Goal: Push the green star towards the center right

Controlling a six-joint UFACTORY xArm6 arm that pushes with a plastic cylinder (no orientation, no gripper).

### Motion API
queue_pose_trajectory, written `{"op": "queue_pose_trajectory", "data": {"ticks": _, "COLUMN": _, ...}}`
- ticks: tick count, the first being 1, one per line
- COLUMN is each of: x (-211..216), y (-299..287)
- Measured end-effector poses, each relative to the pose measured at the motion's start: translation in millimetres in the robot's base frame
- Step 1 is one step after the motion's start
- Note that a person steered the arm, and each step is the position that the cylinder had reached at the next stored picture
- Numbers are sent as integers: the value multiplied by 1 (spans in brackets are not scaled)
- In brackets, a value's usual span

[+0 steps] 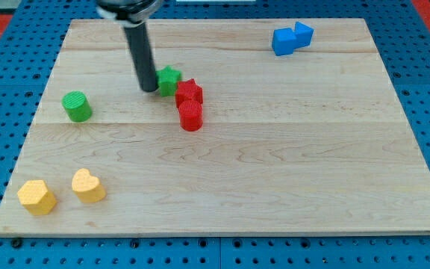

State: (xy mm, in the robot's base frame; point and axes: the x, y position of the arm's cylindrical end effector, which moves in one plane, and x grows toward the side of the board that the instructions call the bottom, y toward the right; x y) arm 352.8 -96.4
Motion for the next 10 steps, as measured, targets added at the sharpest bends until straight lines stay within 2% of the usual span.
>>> {"op": "queue_pose_trajectory", "data": {"ticks": 1, "x": -13, "y": 39}}
{"op": "queue_pose_trajectory", "data": {"ticks": 2, "x": -21, "y": 45}}
{"op": "queue_pose_trajectory", "data": {"ticks": 3, "x": -23, "y": 56}}
{"op": "queue_pose_trajectory", "data": {"ticks": 5, "x": -23, "y": 116}}
{"op": "queue_pose_trajectory", "data": {"ticks": 7, "x": -41, "y": 134}}
{"op": "queue_pose_trajectory", "data": {"ticks": 8, "x": -35, "y": 161}}
{"op": "queue_pose_trajectory", "data": {"ticks": 9, "x": 16, "y": 203}}
{"op": "queue_pose_trajectory", "data": {"ticks": 10, "x": 40, "y": 241}}
